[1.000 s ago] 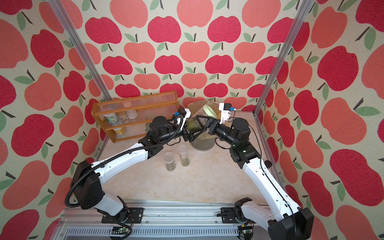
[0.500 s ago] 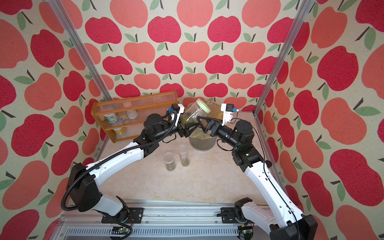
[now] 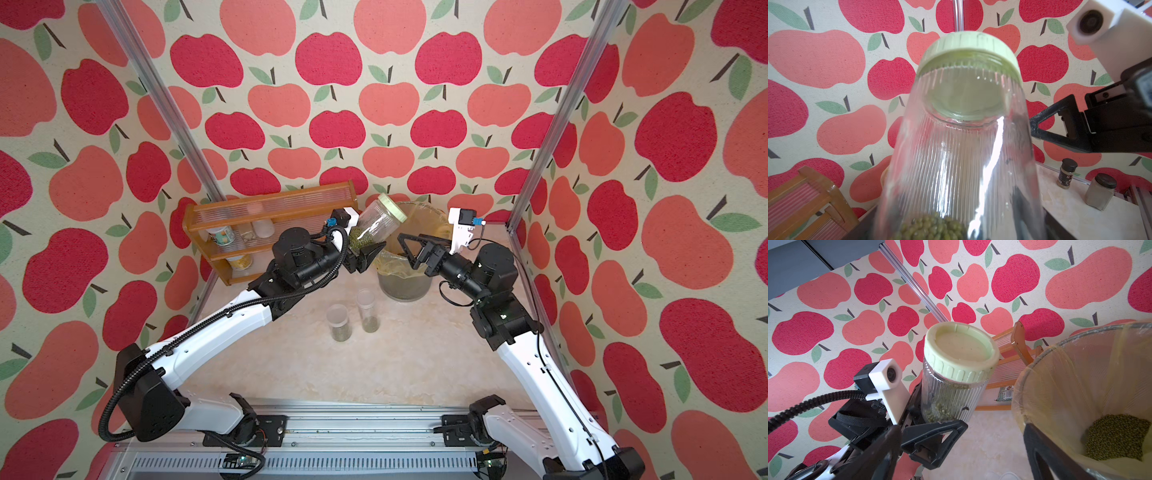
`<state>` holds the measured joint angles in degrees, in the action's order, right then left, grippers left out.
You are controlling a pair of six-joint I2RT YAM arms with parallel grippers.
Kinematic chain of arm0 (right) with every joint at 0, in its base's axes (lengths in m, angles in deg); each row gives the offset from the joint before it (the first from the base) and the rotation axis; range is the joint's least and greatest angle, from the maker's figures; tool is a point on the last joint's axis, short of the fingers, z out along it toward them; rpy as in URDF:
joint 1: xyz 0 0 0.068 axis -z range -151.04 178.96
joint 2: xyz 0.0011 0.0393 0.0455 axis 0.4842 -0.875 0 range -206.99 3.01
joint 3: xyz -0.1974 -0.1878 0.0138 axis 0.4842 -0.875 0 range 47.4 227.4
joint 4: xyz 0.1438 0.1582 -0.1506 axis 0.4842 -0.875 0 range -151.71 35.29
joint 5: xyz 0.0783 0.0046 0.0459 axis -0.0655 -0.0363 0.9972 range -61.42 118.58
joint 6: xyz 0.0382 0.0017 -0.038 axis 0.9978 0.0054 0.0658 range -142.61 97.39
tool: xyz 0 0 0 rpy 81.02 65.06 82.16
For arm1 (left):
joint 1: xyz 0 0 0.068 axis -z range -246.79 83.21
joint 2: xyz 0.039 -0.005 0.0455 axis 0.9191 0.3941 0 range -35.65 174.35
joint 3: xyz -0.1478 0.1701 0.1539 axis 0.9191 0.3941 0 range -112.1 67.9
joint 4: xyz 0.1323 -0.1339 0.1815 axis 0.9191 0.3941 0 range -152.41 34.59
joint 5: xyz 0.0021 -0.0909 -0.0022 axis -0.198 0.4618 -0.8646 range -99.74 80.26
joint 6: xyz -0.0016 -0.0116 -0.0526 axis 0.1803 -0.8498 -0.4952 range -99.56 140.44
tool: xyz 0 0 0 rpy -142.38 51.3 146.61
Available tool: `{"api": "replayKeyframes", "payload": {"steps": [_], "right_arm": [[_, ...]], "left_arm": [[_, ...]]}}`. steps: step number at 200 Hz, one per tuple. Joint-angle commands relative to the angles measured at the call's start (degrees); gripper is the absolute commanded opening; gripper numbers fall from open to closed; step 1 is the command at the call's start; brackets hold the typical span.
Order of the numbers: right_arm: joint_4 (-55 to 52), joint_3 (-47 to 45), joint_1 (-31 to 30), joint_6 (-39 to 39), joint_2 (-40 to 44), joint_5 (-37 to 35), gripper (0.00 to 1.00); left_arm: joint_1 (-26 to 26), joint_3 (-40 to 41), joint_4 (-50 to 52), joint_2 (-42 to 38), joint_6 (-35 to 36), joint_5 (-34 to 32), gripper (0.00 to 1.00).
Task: Empty moldy mung beans from jars
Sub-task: Open the lid of the jar.
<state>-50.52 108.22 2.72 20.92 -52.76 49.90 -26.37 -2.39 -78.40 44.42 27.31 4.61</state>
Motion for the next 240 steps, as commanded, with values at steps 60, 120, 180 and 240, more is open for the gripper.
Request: {"api": "replayKeyframes", "payload": {"steps": [60, 120, 180, 240], "right_arm": [[3.72, 2.76, -0.13, 3.89, -3.06, -0.14, 0.99], [6.1, 2.55, -0.13, 5.95, -4.35, 0.04, 0.99], [5.87, 2.8, -0.13, 6.04, -4.65, -0.77, 0.99], [7.42, 2.2, -0.13, 6.75, -5.06, -0.63, 0.99]], "left_arm": [[2.1, 1.92, -4.86, -2.63, 6.13, -2.33, 0.33], [4.16, 2.61, -5.24, -3.1, 7.01, -1.0, 0.32], [5.45, 2.34, -5.53, -2.69, 7.01, -0.98, 0.32], [5.81, 2.47, -7.29, -2.14, 5.74, -0.09, 0.32]]}}
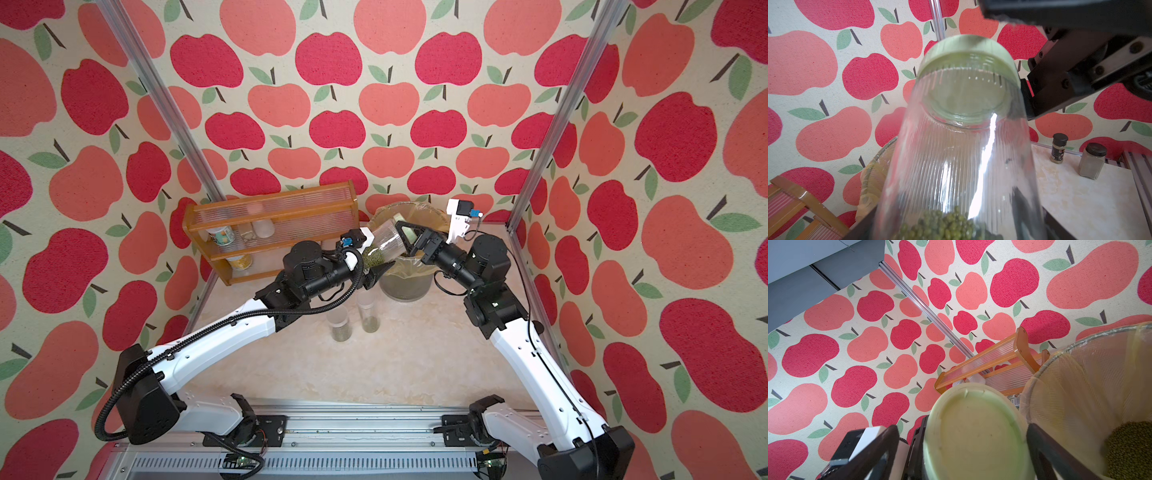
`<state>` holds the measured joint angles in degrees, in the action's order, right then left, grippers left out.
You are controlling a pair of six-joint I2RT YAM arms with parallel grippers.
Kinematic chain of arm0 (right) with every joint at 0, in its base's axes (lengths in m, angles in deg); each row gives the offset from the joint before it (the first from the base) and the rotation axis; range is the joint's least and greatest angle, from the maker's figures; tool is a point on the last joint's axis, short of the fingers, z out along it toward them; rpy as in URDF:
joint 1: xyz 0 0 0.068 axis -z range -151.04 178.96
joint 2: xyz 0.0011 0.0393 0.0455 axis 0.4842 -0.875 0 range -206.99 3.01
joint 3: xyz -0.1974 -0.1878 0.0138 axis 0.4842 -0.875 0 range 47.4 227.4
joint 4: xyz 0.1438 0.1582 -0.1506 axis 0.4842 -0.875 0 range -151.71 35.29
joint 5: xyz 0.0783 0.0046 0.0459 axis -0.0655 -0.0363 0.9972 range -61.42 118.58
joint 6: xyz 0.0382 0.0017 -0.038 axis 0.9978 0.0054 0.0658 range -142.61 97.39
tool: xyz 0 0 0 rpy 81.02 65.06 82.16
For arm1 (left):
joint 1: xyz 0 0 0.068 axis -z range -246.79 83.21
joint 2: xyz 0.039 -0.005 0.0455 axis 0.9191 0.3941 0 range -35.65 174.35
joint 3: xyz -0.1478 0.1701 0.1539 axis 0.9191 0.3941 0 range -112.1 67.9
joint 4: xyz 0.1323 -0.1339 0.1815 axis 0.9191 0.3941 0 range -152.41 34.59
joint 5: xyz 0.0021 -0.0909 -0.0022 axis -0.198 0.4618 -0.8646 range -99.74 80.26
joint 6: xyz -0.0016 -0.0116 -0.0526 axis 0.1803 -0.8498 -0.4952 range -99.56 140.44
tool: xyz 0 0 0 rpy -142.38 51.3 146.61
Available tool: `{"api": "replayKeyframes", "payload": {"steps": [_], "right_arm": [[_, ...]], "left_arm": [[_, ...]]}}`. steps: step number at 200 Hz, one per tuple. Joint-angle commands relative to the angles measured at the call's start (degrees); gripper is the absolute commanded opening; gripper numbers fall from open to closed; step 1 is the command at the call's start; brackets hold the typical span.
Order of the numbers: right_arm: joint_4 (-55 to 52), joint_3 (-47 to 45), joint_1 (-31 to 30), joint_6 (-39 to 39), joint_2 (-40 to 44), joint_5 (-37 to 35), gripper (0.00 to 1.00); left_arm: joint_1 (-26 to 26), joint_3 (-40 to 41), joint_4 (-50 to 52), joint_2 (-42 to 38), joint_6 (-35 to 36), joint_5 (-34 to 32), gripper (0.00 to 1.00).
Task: Empty moldy mung beans from jars
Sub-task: Open the lid of the jar.
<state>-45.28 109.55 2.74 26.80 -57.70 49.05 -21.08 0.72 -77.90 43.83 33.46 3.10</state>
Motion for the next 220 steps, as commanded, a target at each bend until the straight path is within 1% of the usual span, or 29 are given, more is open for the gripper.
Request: {"api": "replayKeyframes", "payload": {"steps": [1, 66, 138, 167, 220], "right_arm": [[2.21, 0.86, -0.15, 0.91, -0.12, 0.2, 0.99], [2.15, 0.61, -0.15, 0.65, -0.9, -0.21, 0.98], [-0.12, 0.78, -0.15, -1.41, -0.15, -2.7, 0.98], [1.2, 0.69, -0.08, -0.77, -0.59, -1.47, 0.95], [1.55, 0.1, -0.06, 0.51, -1.37, -0.78, 0.95]], "left_arm": [[0.52, -0.65, -7.84, -1.54, -0.42, 1.45, 0.32], [0.8, -0.65, -8.96, -1.55, -0.69, 2.45, 0.31], [0.79, 0.53, -9.54, -2.62, -0.09, 1.11, 0.3], [0.79, 0.56, -10.28, -2.47, -0.41, 1.59, 0.3], [0.6, 0.34, -11.61, -2.24, -1.32, 2.06, 0.3]]}}
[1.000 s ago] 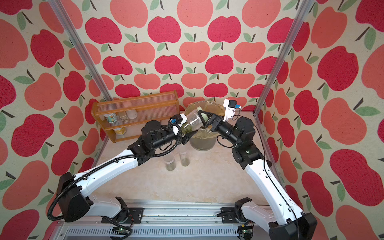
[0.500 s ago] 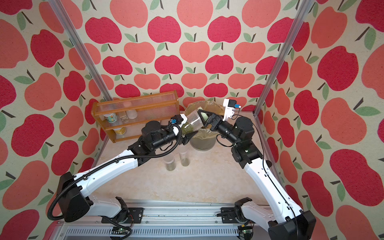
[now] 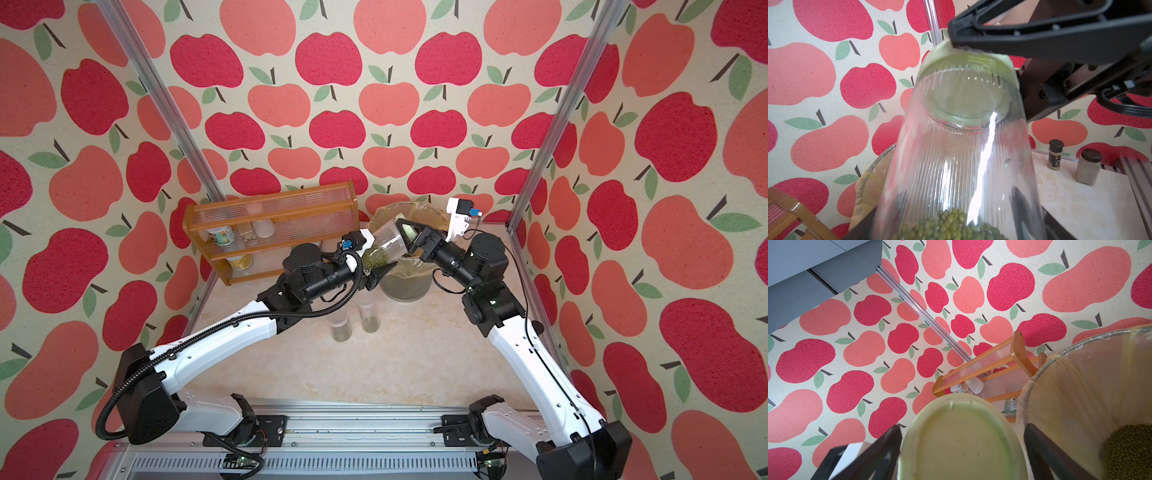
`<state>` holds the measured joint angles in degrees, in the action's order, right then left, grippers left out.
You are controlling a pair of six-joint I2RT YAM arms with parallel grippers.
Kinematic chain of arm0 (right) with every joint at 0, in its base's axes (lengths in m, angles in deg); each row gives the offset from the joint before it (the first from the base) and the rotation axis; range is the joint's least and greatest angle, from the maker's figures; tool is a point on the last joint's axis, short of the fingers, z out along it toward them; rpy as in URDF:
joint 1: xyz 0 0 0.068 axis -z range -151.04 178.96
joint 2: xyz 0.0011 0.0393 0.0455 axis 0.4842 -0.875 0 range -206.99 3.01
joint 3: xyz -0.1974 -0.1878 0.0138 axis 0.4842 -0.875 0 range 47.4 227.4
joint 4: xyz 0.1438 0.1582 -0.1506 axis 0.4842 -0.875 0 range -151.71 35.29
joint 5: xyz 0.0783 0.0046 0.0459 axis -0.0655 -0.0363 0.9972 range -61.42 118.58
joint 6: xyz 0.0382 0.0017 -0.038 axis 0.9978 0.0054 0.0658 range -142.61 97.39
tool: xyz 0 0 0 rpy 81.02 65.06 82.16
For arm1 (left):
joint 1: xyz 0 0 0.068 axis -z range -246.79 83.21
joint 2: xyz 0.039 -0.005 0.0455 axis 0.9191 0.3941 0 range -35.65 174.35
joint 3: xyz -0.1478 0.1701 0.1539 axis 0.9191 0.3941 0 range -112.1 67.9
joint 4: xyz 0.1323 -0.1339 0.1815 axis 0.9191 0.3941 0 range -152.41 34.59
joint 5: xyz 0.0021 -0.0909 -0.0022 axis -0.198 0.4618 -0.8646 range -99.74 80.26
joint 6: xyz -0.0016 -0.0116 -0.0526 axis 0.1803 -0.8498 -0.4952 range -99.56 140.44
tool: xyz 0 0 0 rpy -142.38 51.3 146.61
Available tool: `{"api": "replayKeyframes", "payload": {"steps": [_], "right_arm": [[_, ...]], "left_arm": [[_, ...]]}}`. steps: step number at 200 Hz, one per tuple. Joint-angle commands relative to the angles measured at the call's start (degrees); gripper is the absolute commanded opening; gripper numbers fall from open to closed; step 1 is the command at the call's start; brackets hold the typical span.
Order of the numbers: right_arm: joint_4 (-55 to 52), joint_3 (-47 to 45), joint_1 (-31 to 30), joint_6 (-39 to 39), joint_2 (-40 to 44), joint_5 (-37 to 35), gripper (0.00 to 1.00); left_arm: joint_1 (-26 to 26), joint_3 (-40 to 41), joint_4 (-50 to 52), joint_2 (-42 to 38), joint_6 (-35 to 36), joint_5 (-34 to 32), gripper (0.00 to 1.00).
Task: Empty moldy mung beans from jars
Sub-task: Open the lid of the jar.
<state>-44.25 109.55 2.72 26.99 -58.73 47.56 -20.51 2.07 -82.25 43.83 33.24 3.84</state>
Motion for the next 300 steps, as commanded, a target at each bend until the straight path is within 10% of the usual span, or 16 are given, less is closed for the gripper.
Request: {"api": "replayKeyframes", "payload": {"steps": [1, 219, 300], "right_arm": [[0.53, 0.09, -0.04, 0.32, -0.33, 0.75, 0.95], [19.47, -5.59, 0.58, 3.27, -0.85, 5.8, 0.77], [22.84, -8.57, 0.61, -1.34, 1.16, 6.52, 0.76]], "left_arm": [[0.03, -1.04, -7.25, -2.23, -1.11, 1.34, 0.3], [-4.57, -3.52, -9.06, -0.52, -17.02, 3.51, 0.27], [-8.63, -3.76, -11.33, -0.33, -21.67, 15.72, 0.27]]}}
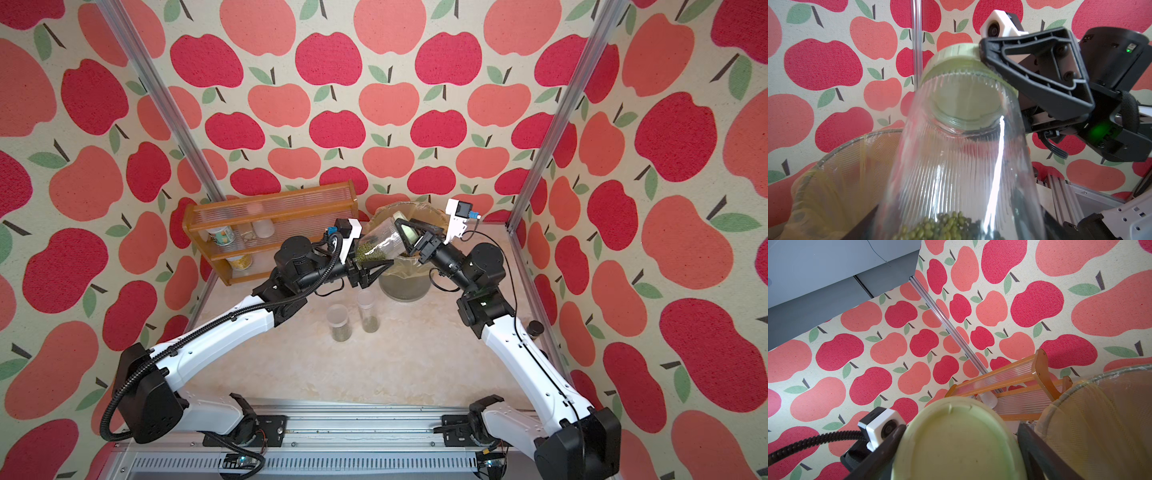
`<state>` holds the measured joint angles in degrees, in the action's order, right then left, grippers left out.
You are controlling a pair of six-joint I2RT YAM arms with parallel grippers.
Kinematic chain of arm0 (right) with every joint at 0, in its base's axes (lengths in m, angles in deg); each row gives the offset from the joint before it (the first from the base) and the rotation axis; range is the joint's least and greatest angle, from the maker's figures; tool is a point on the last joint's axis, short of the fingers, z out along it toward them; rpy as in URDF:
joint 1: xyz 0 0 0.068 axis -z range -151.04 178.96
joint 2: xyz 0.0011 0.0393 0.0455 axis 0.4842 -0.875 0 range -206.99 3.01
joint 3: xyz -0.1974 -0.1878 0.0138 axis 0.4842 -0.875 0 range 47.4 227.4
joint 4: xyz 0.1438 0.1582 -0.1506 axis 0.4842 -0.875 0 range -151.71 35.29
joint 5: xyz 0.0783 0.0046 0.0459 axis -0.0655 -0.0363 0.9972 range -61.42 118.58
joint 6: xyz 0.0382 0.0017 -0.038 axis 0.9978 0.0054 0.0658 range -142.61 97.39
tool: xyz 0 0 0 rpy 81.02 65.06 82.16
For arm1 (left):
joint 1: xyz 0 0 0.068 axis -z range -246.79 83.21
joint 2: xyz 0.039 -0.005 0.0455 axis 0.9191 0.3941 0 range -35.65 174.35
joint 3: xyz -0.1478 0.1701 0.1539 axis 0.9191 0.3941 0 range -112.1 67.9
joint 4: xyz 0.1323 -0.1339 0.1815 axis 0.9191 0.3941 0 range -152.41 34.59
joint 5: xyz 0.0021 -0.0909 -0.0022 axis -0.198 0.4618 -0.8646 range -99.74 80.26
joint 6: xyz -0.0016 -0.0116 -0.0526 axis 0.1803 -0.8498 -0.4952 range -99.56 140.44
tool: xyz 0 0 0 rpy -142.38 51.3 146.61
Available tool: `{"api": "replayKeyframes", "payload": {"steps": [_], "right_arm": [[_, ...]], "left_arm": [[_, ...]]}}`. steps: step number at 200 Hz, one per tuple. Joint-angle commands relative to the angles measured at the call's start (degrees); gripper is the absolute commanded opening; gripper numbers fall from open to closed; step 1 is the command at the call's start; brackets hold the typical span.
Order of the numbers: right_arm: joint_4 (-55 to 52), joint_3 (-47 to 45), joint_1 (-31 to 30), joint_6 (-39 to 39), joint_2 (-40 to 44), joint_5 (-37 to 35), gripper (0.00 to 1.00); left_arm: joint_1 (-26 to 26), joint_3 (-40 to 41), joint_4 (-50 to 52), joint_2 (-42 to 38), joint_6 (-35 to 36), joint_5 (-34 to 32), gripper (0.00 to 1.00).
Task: Empty moldy mung beans from jars
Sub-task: Open the lid of the jar.
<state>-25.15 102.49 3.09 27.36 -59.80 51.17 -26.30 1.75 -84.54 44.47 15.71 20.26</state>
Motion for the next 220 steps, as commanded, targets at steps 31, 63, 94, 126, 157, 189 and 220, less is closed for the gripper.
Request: {"api": "replayKeyframes", "payload": {"steps": [31, 63, 94, 126, 157, 189, 220], "right_arm": [[5.36, -2.52, 0.22, -2.87, 2.85, 2.8, 0.76], [8.46, -2.76, 0.24, -5.48, 3.48, 4.95, 0.76], [8.38, -2.53, 0.2, -7.61, 4.1, 5.69, 0.76], [9.62, -3.53, 0.29, -9.92, 4.49, 6.1, 0.76], [10.93, -4.06, 0.38, -12.34, 4.19, 6.97, 0.76], [9.12, -3.4, 0.47, -15.53, 4.08, 7.8, 0.77], [10.43, -3.48, 0.56, -15.78, 3.6, 9.13, 0.77]], "left_arm": [[-3.67, -3.72, -7.31, -1.43, -3.31, 0.4, 0.28], [-5.46, -4.35, -6.85, -1.29, -4.13, 5.68, 0.28], [-5.86, -6.1, -5.05, -0.09, -3.27, 9.64, 0.27], [-6.0, -6.95, -3.85, 0.51, -2.43, 11.41, 0.28], [-6.56, -8.09, -1.45, 0.92, -1.43, 14.02, 0.28], [-6.9, -8.47, 0.19, 0.67, -0.11, 14.52, 0.28], [-7.05, -8.65, 0.6, 0.67, -0.19, 15.75, 0.28]]}}
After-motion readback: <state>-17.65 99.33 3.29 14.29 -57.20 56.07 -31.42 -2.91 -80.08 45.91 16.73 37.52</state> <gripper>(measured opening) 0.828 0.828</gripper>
